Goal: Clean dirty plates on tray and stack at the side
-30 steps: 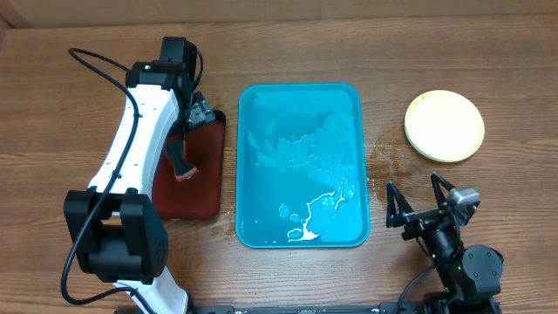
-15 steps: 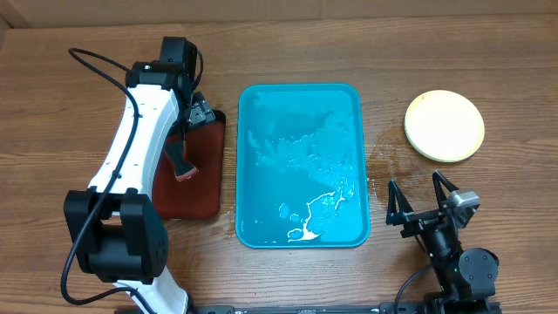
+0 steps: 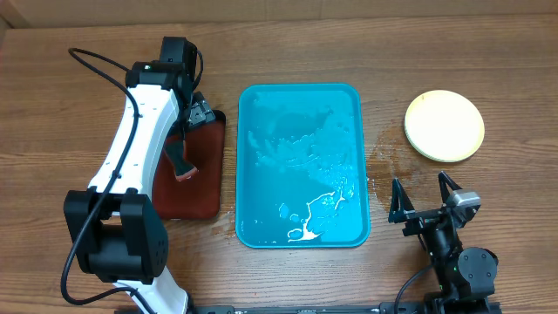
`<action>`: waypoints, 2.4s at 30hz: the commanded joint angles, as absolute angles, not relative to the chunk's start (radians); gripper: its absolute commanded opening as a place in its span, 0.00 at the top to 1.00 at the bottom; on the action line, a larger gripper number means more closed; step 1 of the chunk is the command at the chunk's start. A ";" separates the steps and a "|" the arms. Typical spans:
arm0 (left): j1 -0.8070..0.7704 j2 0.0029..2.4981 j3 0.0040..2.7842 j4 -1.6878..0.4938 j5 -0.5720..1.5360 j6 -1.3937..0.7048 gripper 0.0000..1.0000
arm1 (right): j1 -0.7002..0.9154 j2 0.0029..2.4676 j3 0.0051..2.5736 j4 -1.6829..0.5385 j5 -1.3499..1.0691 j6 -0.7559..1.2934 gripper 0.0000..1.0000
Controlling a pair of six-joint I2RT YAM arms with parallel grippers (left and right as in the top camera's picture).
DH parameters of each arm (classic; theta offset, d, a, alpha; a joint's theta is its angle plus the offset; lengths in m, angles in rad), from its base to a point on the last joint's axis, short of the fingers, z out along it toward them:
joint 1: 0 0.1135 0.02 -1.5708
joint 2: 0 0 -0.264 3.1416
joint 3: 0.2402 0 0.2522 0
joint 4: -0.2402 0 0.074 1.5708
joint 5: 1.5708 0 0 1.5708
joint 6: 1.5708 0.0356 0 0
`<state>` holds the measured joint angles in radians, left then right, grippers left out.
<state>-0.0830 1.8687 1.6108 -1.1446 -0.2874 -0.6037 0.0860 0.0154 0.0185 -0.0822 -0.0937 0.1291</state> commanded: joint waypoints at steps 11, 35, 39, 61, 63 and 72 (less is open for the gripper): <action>-0.077 1.877 1.626 -1.145 -0.287 -0.614 0.00 | 0.091 0.003 0.008 -0.079 -0.076 0.118 0.00; -0.077 1.876 1.626 -1.174 -0.299 -0.590 0.00 | 0.091 0.003 0.008 -0.079 -0.076 0.119 0.00; -0.077 1.841 1.623 -1.145 -0.298 -0.561 0.00 | 0.091 0.003 0.008 -0.079 -0.076 0.119 0.00; -0.084 1.017 0.915 -0.556 -0.114 -0.073 0.00 | 0.091 0.003 0.008 -0.079 -0.076 0.118 0.00; -0.072 0.907 0.825 -0.484 -0.114 -0.062 0.00 | 0.091 0.003 0.008 -0.079 -0.076 0.118 0.00; -0.065 0.500 0.526 -0.344 -0.114 -0.002 0.00 | 0.091 0.003 0.008 -0.079 -0.076 0.119 0.00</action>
